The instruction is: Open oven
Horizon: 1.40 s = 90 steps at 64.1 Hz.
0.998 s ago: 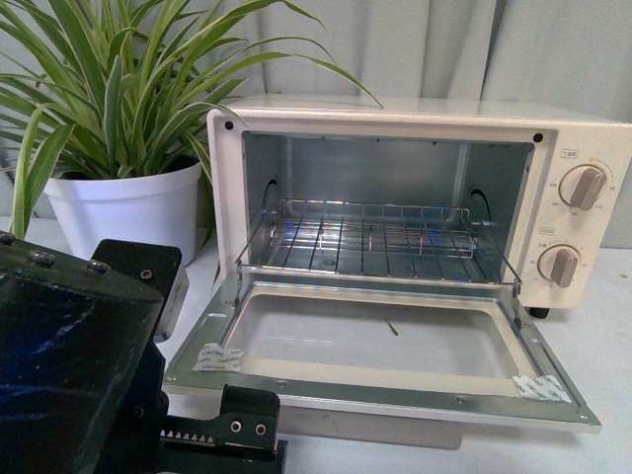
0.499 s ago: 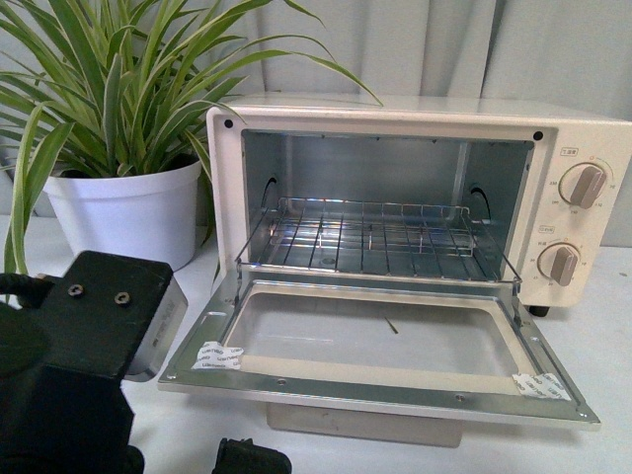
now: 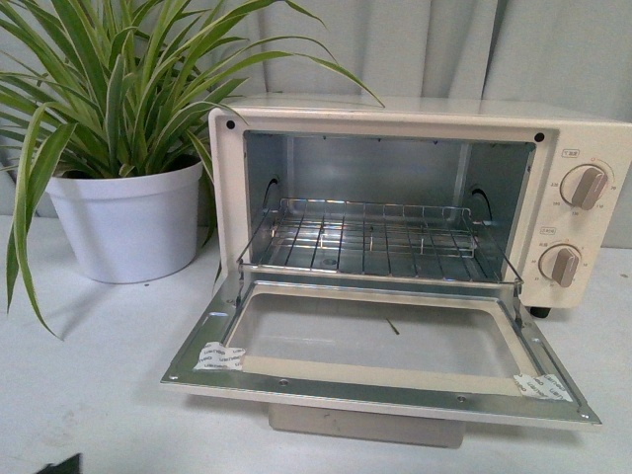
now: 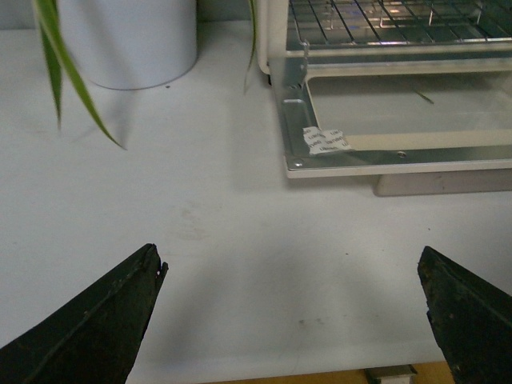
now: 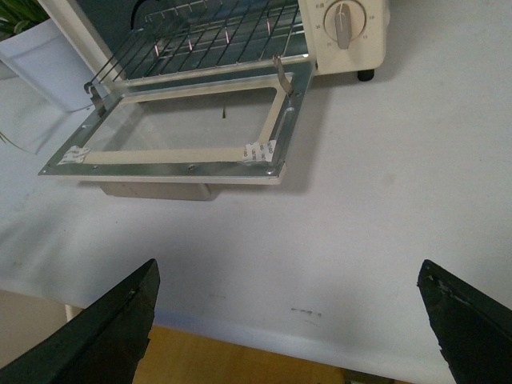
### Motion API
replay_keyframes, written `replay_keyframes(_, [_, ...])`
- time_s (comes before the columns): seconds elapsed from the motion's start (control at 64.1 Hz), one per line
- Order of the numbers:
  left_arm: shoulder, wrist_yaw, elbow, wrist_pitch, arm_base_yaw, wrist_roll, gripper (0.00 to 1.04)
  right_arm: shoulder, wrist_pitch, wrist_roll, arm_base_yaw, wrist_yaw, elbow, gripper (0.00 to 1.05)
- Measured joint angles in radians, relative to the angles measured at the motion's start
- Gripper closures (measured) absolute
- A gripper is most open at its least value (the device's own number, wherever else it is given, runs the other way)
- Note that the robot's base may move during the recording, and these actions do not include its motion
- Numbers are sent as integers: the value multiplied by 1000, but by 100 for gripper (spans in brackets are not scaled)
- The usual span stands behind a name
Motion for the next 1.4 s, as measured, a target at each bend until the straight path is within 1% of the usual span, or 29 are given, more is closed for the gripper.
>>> replay_keyframes(0.187, [-304,-100,-37,-185,-10,0,7,-29,45,6,-41,-32,-35,9])
replay_keyframes(0.359, [-341,-104,-40,-196,-14,1,7,-36,48,10,-42,-31,-38,9])
replay_keyframes(0.374, [-345,-116,-47,-181,-14,13,8,-39,55,9,-37,-15,-41,10])
replay_keyframes(0.39, [-349,-124,-53,-163,-13,22,10,-58,89,-4,-12,34,-55,12])
replay_keyframes(0.421, [-369,-125,-84,-84,-1,41,17,-91,163,-29,32,140,-88,17])
replay_keyframes(0.437, [-377,-119,-92,-71,5,47,19,-117,204,-53,67,239,-109,21])
replay_keyframes(0.452, [-393,-104,-101,-59,19,56,22,-128,221,-61,83,273,-117,22])
replay_keyframes(0.484, [-420,-85,-111,-62,46,63,27,-162,268,-83,131,382,-139,30])
replay_keyframes(0.515, [-460,-47,-117,-80,89,72,35,-179,282,-99,154,425,-143,35])
replay_keyframes(0.53, [-469,-35,-117,-87,100,74,37,-191,290,-107,162,442,-148,38])
replay_keyframes(0.562, [-503,14,-117,-111,144,82,44,-205,294,-116,167,457,-158,44])
replay_keyframes(0.577, [-510,24,-117,-117,155,83,46,-212,294,-120,170,462,-166,47])
replay_keyframes(0.655, [-568,110,-126,-166,246,88,62,-216,292,-130,171,473,-179,63])
replay_keyframes(0.702, [-620,182,-154,-185,320,91,76,-215,292,-134,171,473,-179,76])
replay_keyframes(0.733, [-637,215,-155,-201,353,94,83,-217,292,-137,172,473,-179,85])
replay_keyframes(0.796, [-660,260,-155,-215,404,97,96,-217,292,-138,172,473,-179,95])
replay_keyframes(0.811, [-664,275,-155,-220,418,97,99,-217,292,-138,172,473,-179,101])
replay_keyframes(0.827, [-668,288,-155,-224,430,95,101,-217,292,-139,172,473,-179,104])
replay_keyframes(0.889, [-680,329,-155,-236,476,98,101,-217,292,-142,172,473,-179,104])
replay_keyframes(1.014, [-692,386,-155,-249,534,98,101,-217,292,-142,172,473,-179,104])
replay_keyframes(1.061, [-705,505,-155,-263,619,100,101,-217,292,-141,172,473,-179,104])
replay_keyframes(1.076, [-706,524,-155,-264,645,100,101,-217,292,-142,172,473,-179,104])
replay_keyframes(1.139, [-708,531,-155,-265,694,100,101,-217,292,-142,172,474,-179,104])
replay_keyframes(1.404, [-708,545,-155,-265,702,101,101,-217,292,-141,172,474,-179,104])
